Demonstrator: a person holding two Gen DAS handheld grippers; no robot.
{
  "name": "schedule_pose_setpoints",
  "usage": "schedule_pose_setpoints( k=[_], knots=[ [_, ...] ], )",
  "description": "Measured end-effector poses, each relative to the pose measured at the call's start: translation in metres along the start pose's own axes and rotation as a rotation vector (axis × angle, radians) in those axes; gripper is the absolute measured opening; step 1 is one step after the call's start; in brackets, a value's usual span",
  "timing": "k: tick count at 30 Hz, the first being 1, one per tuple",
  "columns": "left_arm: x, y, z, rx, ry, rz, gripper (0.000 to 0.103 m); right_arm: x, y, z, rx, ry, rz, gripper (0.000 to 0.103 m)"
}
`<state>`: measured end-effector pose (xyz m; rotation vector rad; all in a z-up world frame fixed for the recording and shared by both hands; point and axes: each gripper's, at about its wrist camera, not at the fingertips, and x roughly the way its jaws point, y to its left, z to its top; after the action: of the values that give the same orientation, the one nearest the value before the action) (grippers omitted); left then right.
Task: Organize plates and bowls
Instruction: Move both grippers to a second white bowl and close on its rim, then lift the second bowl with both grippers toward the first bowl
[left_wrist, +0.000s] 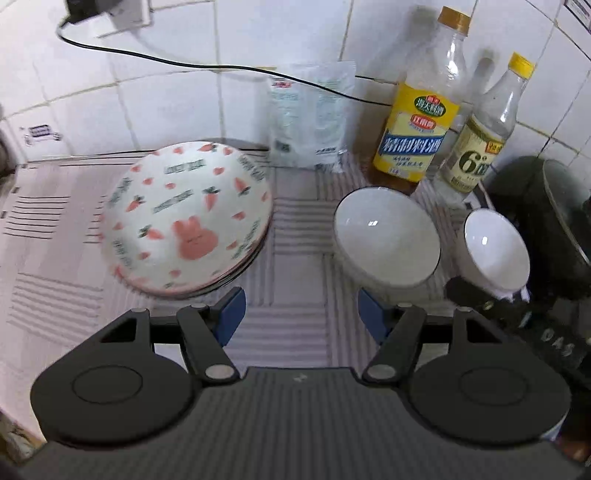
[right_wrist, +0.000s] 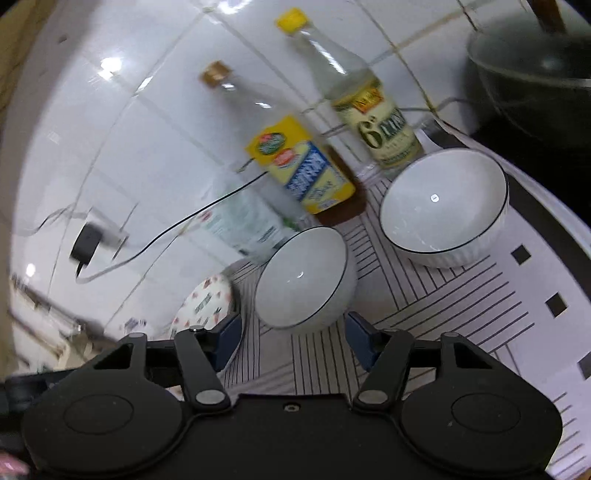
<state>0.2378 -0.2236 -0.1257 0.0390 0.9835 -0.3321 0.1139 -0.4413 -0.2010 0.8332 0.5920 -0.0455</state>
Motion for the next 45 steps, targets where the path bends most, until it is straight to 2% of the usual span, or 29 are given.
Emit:
schedule_pose_setpoints(
  k=[6,12,14,15,16,21,29,33,37,45],
  knots=[
    [0.047,-0.01,0.022,-0.053,0.041,-0.027,0.064,0.036,-0.012,0.003,0.093,-0.016,-0.079,0.064],
    [0.082,-0.012,0.031,-0.062,0.09,-0.01,0.062,0.065,-0.011,0.0,0.106,-0.007,-0.162,0.045],
    [0.088,-0.012,0.031,-0.054,0.093,-0.027,0.055,0.07,-0.01,-0.001,0.113,-0.018,-0.185,0.039],
    [0.09,-0.013,0.031,-0.046,0.095,-0.038,0.05,0.072,-0.01,-0.001,0.115,-0.02,-0.198,0.032],
    [0.092,-0.014,0.031,-0.038,0.096,-0.051,0.044,0.073,-0.01,-0.002,0.118,-0.025,-0.201,0.029],
    [0.095,-0.022,0.028,0.0,0.109,-0.127,0.015,0.076,-0.002,-0.002,0.088,-0.029,-0.243,0.023],
    [0.081,-0.037,0.02,0.077,0.074,-0.128,0.015,0.087,-0.003,0.0,0.117,0.032,-0.304,0.02],
    [0.074,-0.038,0.02,0.1,0.101,-0.128,0.015,0.081,-0.01,-0.003,0.162,0.048,-0.269,0.02],
    [0.064,-0.038,0.013,0.106,0.116,-0.12,0.015,0.074,-0.009,-0.009,0.137,0.069,-0.264,0.02],
    [0.033,-0.042,-0.009,0.133,0.084,-0.089,0.015,0.049,-0.01,-0.02,0.114,0.097,-0.224,0.02]
  ],
)
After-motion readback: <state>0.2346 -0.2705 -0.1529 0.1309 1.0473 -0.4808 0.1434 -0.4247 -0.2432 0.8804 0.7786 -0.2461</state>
